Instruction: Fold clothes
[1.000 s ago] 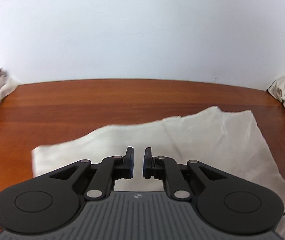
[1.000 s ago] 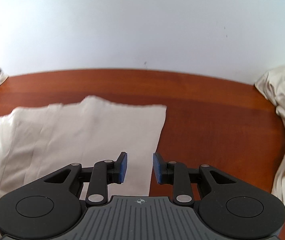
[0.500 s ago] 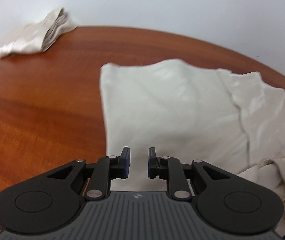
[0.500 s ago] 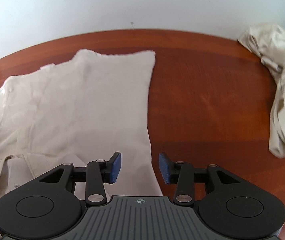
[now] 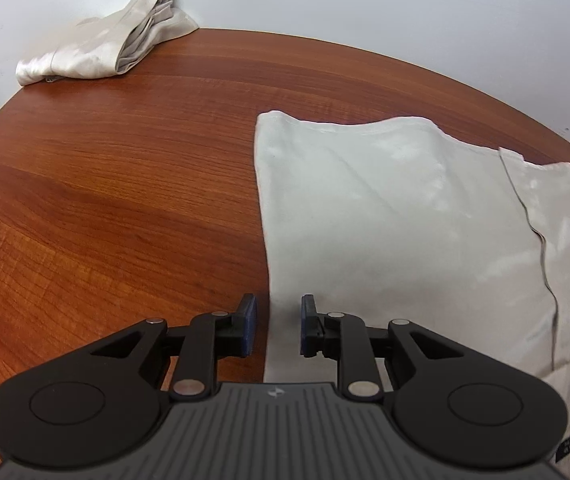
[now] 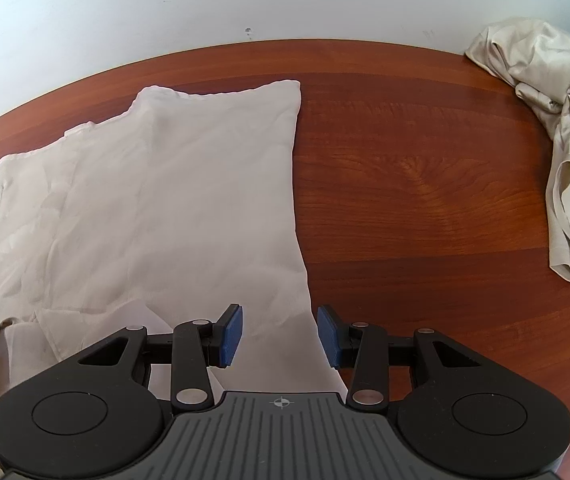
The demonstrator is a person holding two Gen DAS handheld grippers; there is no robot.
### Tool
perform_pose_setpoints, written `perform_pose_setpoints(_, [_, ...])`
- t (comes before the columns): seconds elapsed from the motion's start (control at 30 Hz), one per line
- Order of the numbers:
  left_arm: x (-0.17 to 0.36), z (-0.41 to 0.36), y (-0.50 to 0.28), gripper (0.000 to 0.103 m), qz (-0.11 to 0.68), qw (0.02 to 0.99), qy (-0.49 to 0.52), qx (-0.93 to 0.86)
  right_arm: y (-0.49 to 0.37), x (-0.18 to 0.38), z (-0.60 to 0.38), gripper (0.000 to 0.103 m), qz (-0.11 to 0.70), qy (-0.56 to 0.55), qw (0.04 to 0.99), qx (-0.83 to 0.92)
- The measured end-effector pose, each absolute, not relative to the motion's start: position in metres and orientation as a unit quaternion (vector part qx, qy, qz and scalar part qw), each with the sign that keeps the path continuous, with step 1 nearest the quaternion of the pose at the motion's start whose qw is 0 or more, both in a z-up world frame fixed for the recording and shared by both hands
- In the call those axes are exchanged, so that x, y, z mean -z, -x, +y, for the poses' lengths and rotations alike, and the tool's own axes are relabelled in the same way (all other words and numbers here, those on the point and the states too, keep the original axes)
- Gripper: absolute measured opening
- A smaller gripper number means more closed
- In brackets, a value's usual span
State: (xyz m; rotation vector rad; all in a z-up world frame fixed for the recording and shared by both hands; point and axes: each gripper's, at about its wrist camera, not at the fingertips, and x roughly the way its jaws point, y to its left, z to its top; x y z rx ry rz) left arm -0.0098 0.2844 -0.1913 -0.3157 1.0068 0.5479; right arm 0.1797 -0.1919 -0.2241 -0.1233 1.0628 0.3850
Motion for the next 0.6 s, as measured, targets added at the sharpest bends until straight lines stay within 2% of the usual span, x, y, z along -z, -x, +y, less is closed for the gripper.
perform_pose_setpoints(0.13, [0.193, 0.29, 0.007, 0.025, 0.47, 0.83, 0.151, -0.259, -0.183, 0.226, -0.192, 0.044, 0.506, 0.054, 0.842, -0.178])
perform_pose_setpoints(0.2, [0.194, 0.291, 0.006, 0.017, 0.467, 0.832, 0.151, -0.257, -0.185, 0.227, -0.192, 0.044, 0.508, 0.051, 0.842, -0.175])
perform_pose_setpoints(0.23, [0.194, 0.291, 0.006, 0.007, 0.466, 0.833, 0.151, -0.256, -0.186, 0.227, -0.192, 0.044, 0.509, 0.05, 0.842, -0.175])
perform_pose_setpoints(0.27, [0.194, 0.29, 0.004, 0.003, 0.466, 0.835, 0.148, -0.254, -0.187, 0.227, -0.192, 0.044, 0.508, 0.05, 0.842, -0.175])
perform_pose_setpoints(0.6, [0.197, 0.283, -0.009, 0.002, 0.463, 0.838, 0.093, -0.272, -0.198, 0.231, -0.189, 0.044, 0.505, 0.049, 0.845, -0.168])
